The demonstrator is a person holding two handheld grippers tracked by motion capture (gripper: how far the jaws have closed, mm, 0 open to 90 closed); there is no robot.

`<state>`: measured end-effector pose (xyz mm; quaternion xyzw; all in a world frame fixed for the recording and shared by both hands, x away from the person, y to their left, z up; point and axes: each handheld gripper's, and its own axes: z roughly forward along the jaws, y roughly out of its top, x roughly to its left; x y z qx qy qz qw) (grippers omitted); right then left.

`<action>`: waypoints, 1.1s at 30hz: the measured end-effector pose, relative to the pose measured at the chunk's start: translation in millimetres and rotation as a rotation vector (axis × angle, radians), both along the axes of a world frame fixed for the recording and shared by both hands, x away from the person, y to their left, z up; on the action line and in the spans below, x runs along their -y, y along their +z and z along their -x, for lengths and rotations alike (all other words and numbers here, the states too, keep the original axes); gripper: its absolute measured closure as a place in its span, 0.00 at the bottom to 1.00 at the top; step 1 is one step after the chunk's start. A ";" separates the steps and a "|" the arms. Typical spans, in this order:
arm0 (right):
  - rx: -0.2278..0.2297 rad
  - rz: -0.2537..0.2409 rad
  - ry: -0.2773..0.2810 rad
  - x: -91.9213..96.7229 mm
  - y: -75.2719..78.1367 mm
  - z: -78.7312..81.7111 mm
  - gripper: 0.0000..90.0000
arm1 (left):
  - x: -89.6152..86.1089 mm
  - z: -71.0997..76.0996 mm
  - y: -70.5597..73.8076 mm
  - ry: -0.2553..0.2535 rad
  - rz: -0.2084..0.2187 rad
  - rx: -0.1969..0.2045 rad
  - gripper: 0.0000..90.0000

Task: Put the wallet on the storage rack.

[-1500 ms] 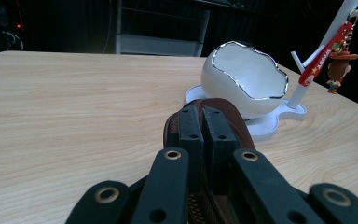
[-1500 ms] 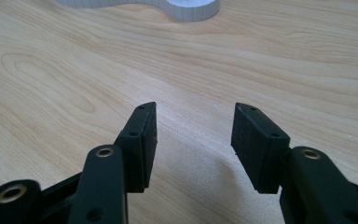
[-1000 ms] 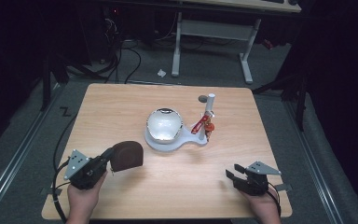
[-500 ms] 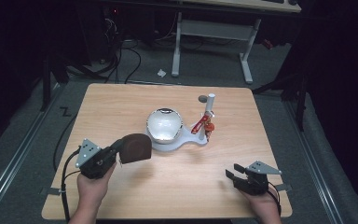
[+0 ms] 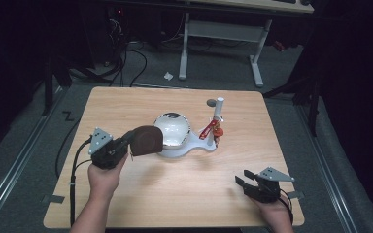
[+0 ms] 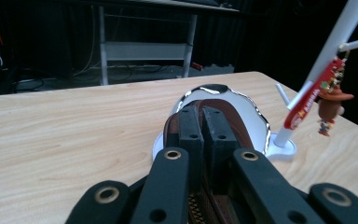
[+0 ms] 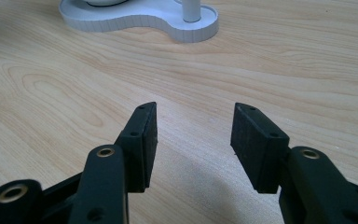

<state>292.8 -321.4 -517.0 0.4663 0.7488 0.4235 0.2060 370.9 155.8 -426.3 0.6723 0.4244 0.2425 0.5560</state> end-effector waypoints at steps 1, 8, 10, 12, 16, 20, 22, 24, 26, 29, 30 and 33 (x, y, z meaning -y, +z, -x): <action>0.000 0.000 0.000 0.0 0.1 0.1 0.57 | 1.3 -3.8 1.3 0.005 -0.001 -0.003 0.97; 0.003 -0.002 0.004 0.5 -0.1 -0.3 0.57 | 11.0 -22.0 7.0 0.018 -0.033 -0.021 0.97; 0.003 -0.002 0.004 0.4 0.0 -0.2 0.57 | 14.3 -26.6 8.0 0.018 -0.039 -0.026 0.97; 0.003 -0.003 0.005 0.4 -0.1 -0.2 0.57 | 18.1 -30.5 9.3 0.017 -0.046 -0.031 0.97; 0.003 -0.004 0.004 0.2 0.5 -0.2 0.57 | 26.6 -37.3 10.3 0.025 -0.074 -0.040 0.97; 0.003 -0.006 0.007 -0.4 0.4 -0.7 0.57 | 32.5 -44.7 9.0 0.036 -0.100 -0.058 0.97; 0.003 -0.007 0.008 -0.4 0.4 -0.9 0.57 | 36.4 -47.2 8.7 0.036 -0.107 -0.066 0.97; 0.002 -0.009 0.006 -0.3 0.5 -0.8 0.57 | 40.2 -49.4 8.4 0.039 -0.123 -0.071 0.97; 0.003 -0.009 0.007 0.1 0.7 -0.8 0.57 | 44.2 -51.2 7.8 0.047 -0.133 -0.076 0.97; 0.001 -0.011 0.008 0.0 0.7 -0.6 0.57 | 50.0 -54.4 7.2 0.061 -0.145 -0.094 0.97; 0.002 -0.010 0.010 -0.1 0.6 -0.7 0.57 | 51.9 -55.3 7.4 0.063 -0.148 -0.096 0.97; 0.002 -0.010 0.013 -0.2 0.4 -1.0 0.57 | 58.5 -56.7 8.2 0.067 -0.163 -0.104 0.97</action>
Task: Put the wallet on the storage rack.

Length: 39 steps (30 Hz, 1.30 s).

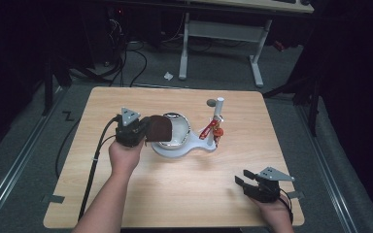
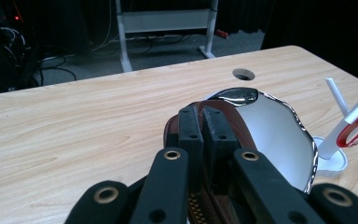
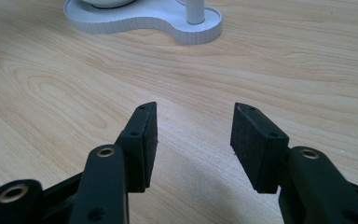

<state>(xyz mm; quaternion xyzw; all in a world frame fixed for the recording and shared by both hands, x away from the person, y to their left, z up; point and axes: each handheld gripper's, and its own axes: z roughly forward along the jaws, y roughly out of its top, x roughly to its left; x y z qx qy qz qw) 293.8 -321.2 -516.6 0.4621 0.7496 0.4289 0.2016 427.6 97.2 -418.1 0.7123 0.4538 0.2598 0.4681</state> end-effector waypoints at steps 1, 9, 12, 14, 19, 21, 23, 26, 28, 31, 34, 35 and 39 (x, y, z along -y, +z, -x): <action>0.000 0.000 0.001 -0.1 0.1 0.1 0.57 | 1.9 -0.3 -0.2 0.003 -0.005 -0.001 0.97; 0.000 -0.004 0.000 0.4 0.6 0.3 0.57 | 13.5 -3.9 -5.3 0.006 -0.002 -0.001 0.96; 0.001 -0.005 0.002 0.3 0.4 0.5 0.57 | 16.6 -6.1 -8.2 0.006 0.009 0.000 0.96; 0.000 -0.005 0.003 0.0 0.0 0.2 0.57 | 19.3 -7.9 -10.5 0.009 0.014 0.001 0.96; -0.002 -0.005 0.002 -0.2 -0.6 -0.4 0.57 | 24.6 -12.8 -15.7 0.020 0.015 -0.002 0.96; -0.003 -0.004 0.000 -0.3 -0.7 -0.3 0.58 | 27.1 -14.2 -17.3 0.027 0.015 -0.002 0.96; -0.003 -0.002 0.001 -0.3 -0.8 -0.5 0.58 | 30.4 -15.2 -18.9 0.025 0.011 -0.003 0.96; -0.003 -0.001 0.003 -0.5 -1.1 -0.5 0.58 | 34.9 -15.7 -21.2 0.028 0.002 0.000 0.96; -0.002 -0.001 0.003 -0.4 -1.0 -0.5 0.58 | 36.5 -16.4 -22.4 0.045 -0.002 -0.003 0.96; -0.001 -0.004 0.001 0.0 -0.7 -0.5 0.58 | 38.7 -16.7 -21.1 0.046 -0.003 -0.005 0.96; -0.002 -0.002 0.004 -0.2 -1.0 -0.7 0.58 | 40.6 -15.9 -19.3 0.045 0.004 0.001 0.96; -0.002 -0.002 0.005 -0.4 -0.9 -0.7 0.58 | 40.9 -16.0 -19.5 0.043 0.007 -0.001 0.96; -0.002 -0.001 0.007 -0.8 -0.5 -0.4 0.58 | 42.4 -15.9 -21.4 0.045 0.007 0.002 0.95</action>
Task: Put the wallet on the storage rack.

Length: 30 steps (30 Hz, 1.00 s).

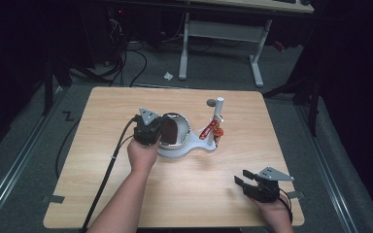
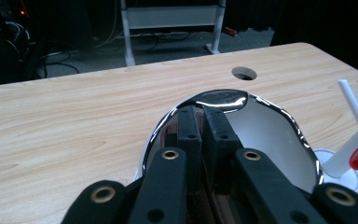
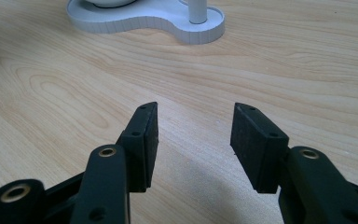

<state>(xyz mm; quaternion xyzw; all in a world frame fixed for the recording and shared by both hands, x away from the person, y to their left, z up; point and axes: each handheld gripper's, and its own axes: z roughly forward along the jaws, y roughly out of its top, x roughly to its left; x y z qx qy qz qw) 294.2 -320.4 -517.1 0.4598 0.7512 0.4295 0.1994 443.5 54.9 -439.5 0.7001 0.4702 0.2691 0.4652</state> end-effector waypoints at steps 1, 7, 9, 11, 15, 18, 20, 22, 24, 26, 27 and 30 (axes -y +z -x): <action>0.000 -0.001 0.000 0.0 0.1 0.1 0.58 | 0.0 -0.1 0.5 -0.001 0.005 0.001 0.94; -0.001 0.000 0.000 0.0 -0.1 -0.1 0.58 | -2.6 -0.3 3.3 -0.015 0.030 0.000 0.82; -0.001 -0.001 0.001 -0.3 -0.1 -0.1 0.57 | -3.2 0.0 3.3 -0.024 0.034 -0.001 0.78; -0.002 0.001 0.003 -0.4 -0.2 -0.2 0.57 | -3.4 0.7 3.6 -0.030 0.041 0.003 0.75; -0.002 0.001 0.002 -0.4 -0.2 -0.4 0.57 | -4.9 2.8 6.4 -0.047 0.053 0.008 0.70; -0.002 0.003 0.004 -0.8 -0.2 -0.4 0.57 | -7.0 4.9 9.0 -0.067 0.056 0.007 0.67; -0.001 0.003 0.006 -0.9 -0.3 -0.5 0.57 | -8.9 7.1 11.1 -0.075 0.057 0.009 0.65; 0.001 0.005 0.007 -1.1 -0.3 -0.7 0.57 | -11.2 9.5 13.4 -0.081 0.059 0.014 0.63; -0.002 0.005 0.005 -1.5 -0.3 -0.7 0.57 | -14.1 11.9 16.1 -0.087 0.057 0.018 0.61; -0.002 0.006 0.006 -1.9 -0.3 -0.8 0.57 | -16.8 14.3 18.7 -0.093 0.061 0.023 0.59; 0.000 0.008 0.009 -2.0 -0.4 -1.0 0.57 | -18.2 16.0 19.9 -0.097 0.061 0.021 0.58; 0.000 0.010 0.009 -2.4 -0.5 -1.0 0.57 | -22.1 20.6 22.7 -0.106 0.057 0.022 0.56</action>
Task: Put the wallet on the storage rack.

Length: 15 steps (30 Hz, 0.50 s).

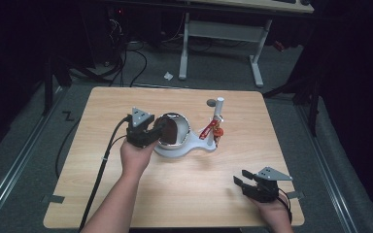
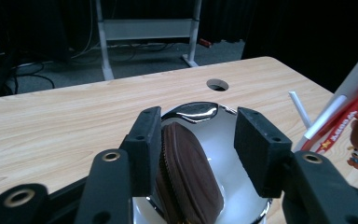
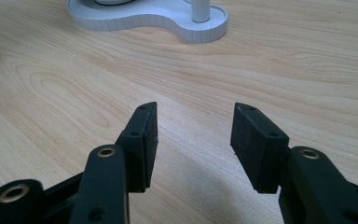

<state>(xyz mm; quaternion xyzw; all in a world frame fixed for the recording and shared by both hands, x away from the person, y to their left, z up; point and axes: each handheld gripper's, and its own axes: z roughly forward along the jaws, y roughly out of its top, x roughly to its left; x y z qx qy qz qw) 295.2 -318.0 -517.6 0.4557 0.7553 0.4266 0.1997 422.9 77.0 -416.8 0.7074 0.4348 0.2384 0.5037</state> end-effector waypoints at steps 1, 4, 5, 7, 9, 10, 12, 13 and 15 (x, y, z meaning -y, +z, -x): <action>0.000 0.001 0.000 0.0 -0.1 -0.1 0.57 | -1.1 1.8 0.6 -0.006 0.005 -0.006 0.55; -0.001 0.003 -0.001 0.1 -0.4 -0.4 0.57 | -6.4 7.1 1.5 -0.011 0.010 -0.008 0.54; -0.001 0.003 -0.002 0.0 -0.4 -0.3 0.57 | -8.4 8.8 1.4 -0.011 0.009 -0.008 0.53; -0.002 0.002 -0.003 -0.2 -0.3 -0.1 0.57 | -12.5 12.2 0.8 -0.010 0.002 -0.009 0.53; -0.003 0.003 -0.004 -0.6 -0.3 0.1 0.57 | -17.0 15.8 -0.4 -0.011 0.004 -0.011 0.53; -0.004 0.004 -0.004 -0.7 -0.3 0.1 0.57 | -19.5 17.9 -1.3 -0.012 0.007 -0.009 0.53; -0.005 0.004 -0.005 -1.1 -0.6 0.0 0.57 | -24.8 23.0 -3.8 -0.012 -0.004 0.003 0.54; -0.007 0.004 -0.004 -1.2 -0.8 -0.1 0.57 | -27.3 25.2 -5.5 -0.010 -0.005 0.003 0.55; -0.008 0.007 -0.002 -1.5 -1.3 -0.2 0.57 | -32.5 30.3 -9.5 -0.016 -0.008 0.001 0.54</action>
